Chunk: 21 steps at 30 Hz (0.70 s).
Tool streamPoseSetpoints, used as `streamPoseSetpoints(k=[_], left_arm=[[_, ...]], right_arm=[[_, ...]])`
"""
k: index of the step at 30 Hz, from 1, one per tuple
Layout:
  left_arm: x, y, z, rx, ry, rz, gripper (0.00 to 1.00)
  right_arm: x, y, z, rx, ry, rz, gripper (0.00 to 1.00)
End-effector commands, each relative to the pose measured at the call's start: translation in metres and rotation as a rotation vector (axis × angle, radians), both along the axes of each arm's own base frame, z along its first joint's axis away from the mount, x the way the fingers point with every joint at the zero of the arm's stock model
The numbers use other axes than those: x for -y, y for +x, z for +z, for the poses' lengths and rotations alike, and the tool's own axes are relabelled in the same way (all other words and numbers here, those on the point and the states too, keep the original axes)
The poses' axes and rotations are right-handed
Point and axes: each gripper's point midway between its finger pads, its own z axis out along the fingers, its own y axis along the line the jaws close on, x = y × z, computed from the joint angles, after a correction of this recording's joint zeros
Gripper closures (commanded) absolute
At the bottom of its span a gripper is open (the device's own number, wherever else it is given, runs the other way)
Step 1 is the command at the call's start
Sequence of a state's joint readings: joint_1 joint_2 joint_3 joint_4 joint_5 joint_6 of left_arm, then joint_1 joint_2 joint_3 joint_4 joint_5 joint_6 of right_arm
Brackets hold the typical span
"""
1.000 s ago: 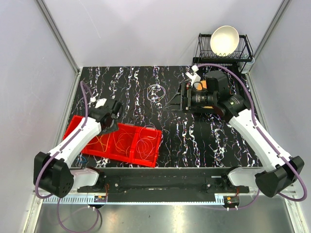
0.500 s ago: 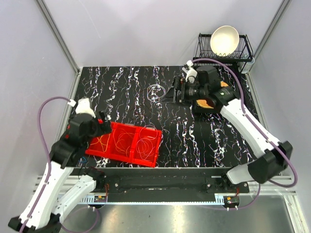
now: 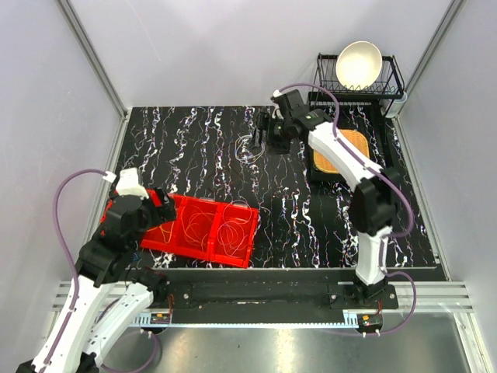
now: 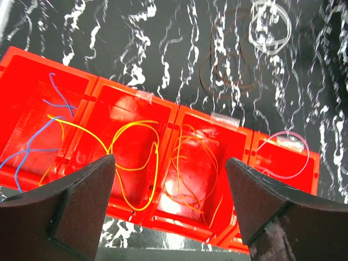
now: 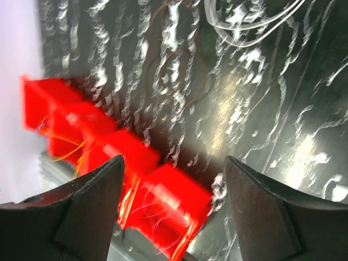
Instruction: Untangle the cables
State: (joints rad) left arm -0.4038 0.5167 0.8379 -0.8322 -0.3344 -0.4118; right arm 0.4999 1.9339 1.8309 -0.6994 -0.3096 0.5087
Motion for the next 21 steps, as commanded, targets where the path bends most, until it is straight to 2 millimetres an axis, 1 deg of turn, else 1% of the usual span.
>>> streamPoseSetpoints(k=[1,2,3,4,5,6,7,8,9,10,11,12,13,14,15,17,18,19,21], left_arm=[[-0.011,0.0,0.013,0.09,-0.028,0.071,0.14],[-0.012,-0.001,0.014,0.093,-0.027,0.072,0.14],[-0.011,0.0,0.014,0.097,-0.031,0.066,0.14],[-0.011,-0.001,0.015,0.1,-0.03,0.063,0.14],[-0.01,0.0,0.015,0.098,-0.031,0.059,0.14],[-0.01,0.0,0.014,0.095,-0.03,0.059,0.14],[-0.01,0.001,0.012,0.089,-0.027,0.059,0.13],[-0.009,0.001,0.013,0.089,-0.029,0.055,0.14],[-0.007,0.001,0.013,0.087,-0.031,0.046,0.14],[-0.007,0.0,0.014,0.092,-0.032,0.042,0.14],[-0.007,0.0,0.014,0.095,-0.032,0.041,0.14],[-0.007,0.0,0.015,0.099,-0.035,0.043,0.14],[-0.008,-0.001,0.016,0.109,-0.038,0.043,0.13],[-0.008,-0.002,0.016,0.11,-0.04,0.043,0.13],[-0.008,-0.002,0.018,0.117,-0.042,0.043,0.13],[-0.008,-0.002,0.018,0.12,-0.043,0.043,0.13],[-0.008,-0.002,0.018,0.121,-0.043,0.042,0.13],[-0.008,-0.002,0.017,0.118,-0.041,0.039,0.13],[-0.008,-0.002,0.018,0.118,-0.042,0.04,0.13]], right_arm=[[-0.011,0.033,-0.008,0.046,-0.076,0.003,0.23],[-0.019,0.04,0.005,0.076,-0.055,0.016,0.23],[-0.025,0.045,-0.015,0.037,-0.067,0.03,0.24],[-0.029,0.044,-0.02,0.012,-0.072,0.042,0.24],[-0.037,0.049,-0.009,0.035,-0.047,0.049,0.24],[-0.045,0.051,-0.026,0.001,-0.048,0.062,0.24],[-0.05,0.051,-0.029,-0.008,-0.046,0.068,0.24],[-0.058,0.055,-0.02,0.013,-0.026,0.075,0.24],[-0.066,0.056,-0.036,-0.013,-0.031,0.08,0.22],[-0.068,0.058,-0.041,-0.022,-0.03,0.077,0.22],[-0.073,0.063,-0.034,-0.002,-0.013,0.073,0.22],[-0.075,0.068,-0.047,-0.023,-0.016,0.063,0.21],[-0.077,0.07,-0.049,-0.02,-0.015,0.058,0.2],[-0.08,0.075,-0.045,-0.018,0.006,0.041,0.19],[-0.084,0.074,-0.055,-0.043,0.012,0.041,0.19],[-0.093,0.076,-0.061,-0.076,0.057,0.023,0.18],[-0.096,0.076,-0.069,-0.104,0.074,0.023,0.18],[-0.102,0.079,-0.068,-0.095,0.1,0.02,0.18],[-0.11,0.079,-0.077,-0.14,0.14,-0.001,0.18]])
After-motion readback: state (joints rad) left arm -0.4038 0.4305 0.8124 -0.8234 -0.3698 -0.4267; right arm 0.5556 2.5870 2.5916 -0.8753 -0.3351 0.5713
